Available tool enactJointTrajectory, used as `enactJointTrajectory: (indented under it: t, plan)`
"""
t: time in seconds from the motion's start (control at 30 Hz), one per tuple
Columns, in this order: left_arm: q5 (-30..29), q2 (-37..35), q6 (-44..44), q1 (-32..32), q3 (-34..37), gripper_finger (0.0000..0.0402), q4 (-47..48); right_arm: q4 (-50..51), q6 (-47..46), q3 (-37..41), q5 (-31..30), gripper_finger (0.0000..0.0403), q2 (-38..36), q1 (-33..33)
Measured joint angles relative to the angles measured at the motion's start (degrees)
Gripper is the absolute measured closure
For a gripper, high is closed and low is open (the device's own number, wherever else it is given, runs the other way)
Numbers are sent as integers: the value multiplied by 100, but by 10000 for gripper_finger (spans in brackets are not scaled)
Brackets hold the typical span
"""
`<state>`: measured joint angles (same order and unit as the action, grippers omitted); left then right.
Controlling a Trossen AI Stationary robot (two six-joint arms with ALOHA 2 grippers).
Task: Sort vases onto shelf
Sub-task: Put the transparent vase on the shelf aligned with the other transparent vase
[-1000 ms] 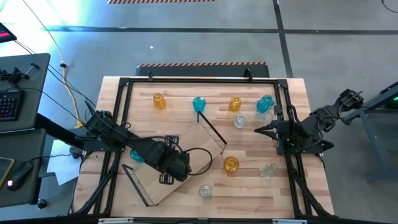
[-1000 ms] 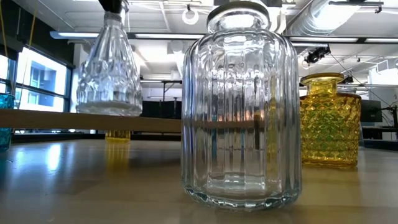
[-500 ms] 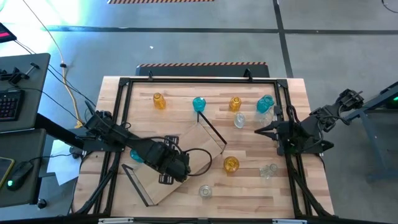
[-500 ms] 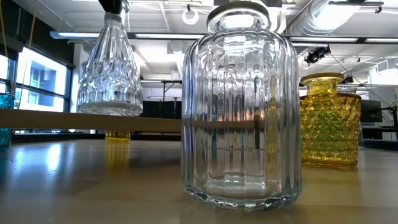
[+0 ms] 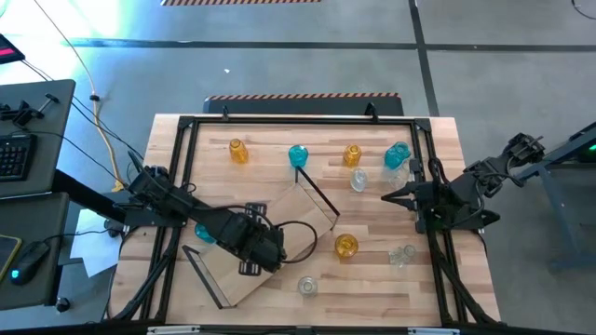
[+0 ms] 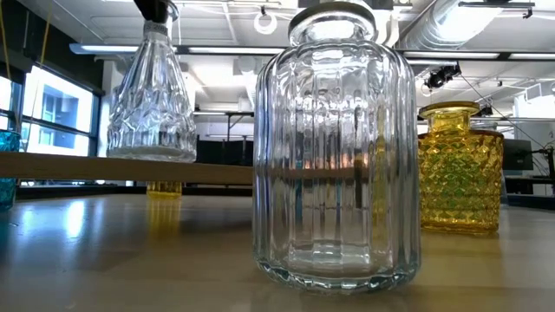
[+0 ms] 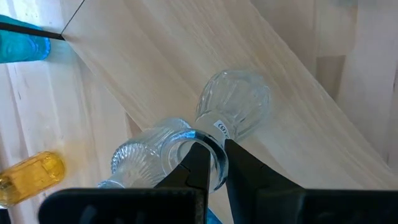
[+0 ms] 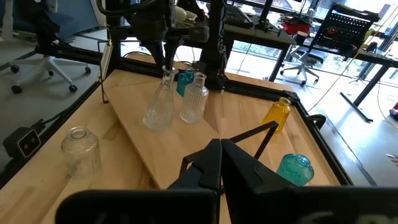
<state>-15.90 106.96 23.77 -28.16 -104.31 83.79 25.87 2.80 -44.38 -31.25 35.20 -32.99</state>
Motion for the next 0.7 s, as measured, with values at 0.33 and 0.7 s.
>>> enactJointTrajectory:
  t: [0.33,0.7]
  plan:
    - [52,0,164,-2,0,333,3,2,-4,0,24,402,0,0]
    - [37,0,168,-2,0,307,64,1,-3,0,24,402,0,1]
